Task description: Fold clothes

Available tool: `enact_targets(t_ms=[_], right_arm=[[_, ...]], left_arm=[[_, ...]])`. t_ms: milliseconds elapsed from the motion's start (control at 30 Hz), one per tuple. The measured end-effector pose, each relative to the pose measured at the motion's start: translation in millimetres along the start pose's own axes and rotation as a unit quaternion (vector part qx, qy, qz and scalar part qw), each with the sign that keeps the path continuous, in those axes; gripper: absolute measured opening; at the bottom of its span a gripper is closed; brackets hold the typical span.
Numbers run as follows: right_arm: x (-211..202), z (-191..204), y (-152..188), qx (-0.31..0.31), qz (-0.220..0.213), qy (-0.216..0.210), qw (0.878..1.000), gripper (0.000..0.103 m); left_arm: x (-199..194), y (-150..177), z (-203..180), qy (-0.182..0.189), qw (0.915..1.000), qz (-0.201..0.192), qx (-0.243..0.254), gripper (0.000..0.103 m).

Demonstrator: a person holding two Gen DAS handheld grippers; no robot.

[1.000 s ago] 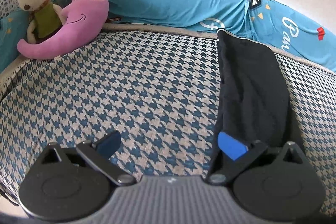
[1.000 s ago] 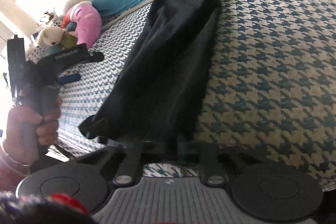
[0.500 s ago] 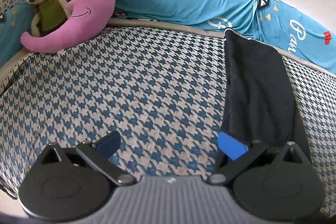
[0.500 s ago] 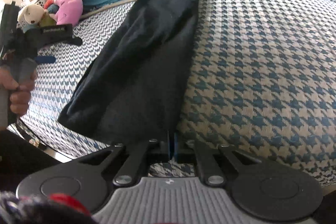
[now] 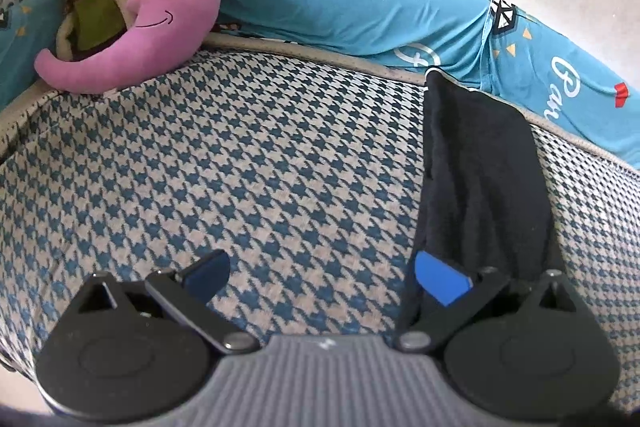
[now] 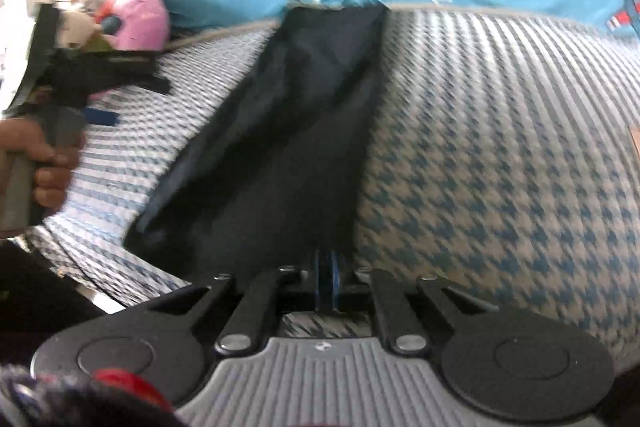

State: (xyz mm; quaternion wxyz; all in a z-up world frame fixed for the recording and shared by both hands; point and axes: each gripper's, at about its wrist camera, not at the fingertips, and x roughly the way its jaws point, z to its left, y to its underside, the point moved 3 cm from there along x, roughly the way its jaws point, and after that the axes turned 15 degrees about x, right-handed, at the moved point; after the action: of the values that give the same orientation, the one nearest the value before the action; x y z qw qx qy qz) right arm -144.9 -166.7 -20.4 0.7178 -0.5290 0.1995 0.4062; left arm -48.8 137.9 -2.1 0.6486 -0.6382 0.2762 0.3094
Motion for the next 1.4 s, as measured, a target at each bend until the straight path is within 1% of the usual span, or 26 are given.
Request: enact_targets(t_ms=[67, 333, 433, 500, 567, 667, 800, 900, 1067, 1233, 1300, 1400], right_arm=[[1.4, 10.7, -3.6, -0.014, -0.003, -0.020, 1.000, 0.007], [18.5, 41.2, -9.9, -0.041, 0.018, -0.072, 0.996, 0.007], [24.8, 52.6, -12.2, -0.051, 0.027, -0.092, 0.994, 0.008], [29.1, 60.1, -13.6, -0.059, 0.032, -0.104, 0.992, 0.009], [33.9, 67.5, -14.6, -0.075, 0.039, -0.112, 0.990, 0.009], [40.8, 78.2, -16.2, -0.099, 0.050, -0.125, 0.986, 0.009], [47.2, 89.1, -19.4, -0.138, 0.053, -0.140, 0.979, 0.009], [53.4, 93.4, -19.3, -0.155, 0.062, -0.151, 0.974, 0.009], [65.7, 104.1, -19.1, -0.176, 0.078, -0.163, 0.967, 0.009], [83.0, 109.2, -17.6, -0.188, 0.093, -0.172, 0.962, 0.009], [87.0, 107.2, -16.5, -0.183, 0.095, -0.176, 0.962, 0.009], [89.1, 102.9, -18.2, -0.168, 0.099, -0.179, 0.964, 0.009]], left_arm=[[1.3, -2.2, -1.9, 0.002, 1.0000, -0.001, 0.003, 0.103], [11.0, -11.7, -13.4, 0.007, 0.9994, 0.001, 0.034, 0.103], [17.4, -18.5, -16.7, 0.027, 0.9989, -0.002, 0.039, 0.101], [22.4, -23.1, -19.0, 0.042, 0.9984, -0.003, 0.038, 0.096], [27.4, -27.7, -21.3, 0.057, 0.9976, -0.003, 0.038, 0.093], [34.9, -34.6, -24.9, 0.079, 0.9961, -0.004, 0.038, 0.093], [49.7, -45.6, -32.2, 0.086, 0.9942, -0.007, 0.065, 0.091], [65.5, -49.9, -34.3, 0.099, 0.9927, 0.006, 0.070, 0.087], [84.9, -58.5, -38.7, 0.104, 0.9913, 0.006, 0.080, 0.086], [99.0, -66.2, -44.0, 0.108, 0.9906, 0.004, 0.084, 0.079], [104.7, -68.1, -47.2, 0.104, 0.9904, 0.007, 0.091, 0.069], [112.7, -68.6, -50.9, 0.105, 0.9902, 0.014, 0.090, 0.062]])
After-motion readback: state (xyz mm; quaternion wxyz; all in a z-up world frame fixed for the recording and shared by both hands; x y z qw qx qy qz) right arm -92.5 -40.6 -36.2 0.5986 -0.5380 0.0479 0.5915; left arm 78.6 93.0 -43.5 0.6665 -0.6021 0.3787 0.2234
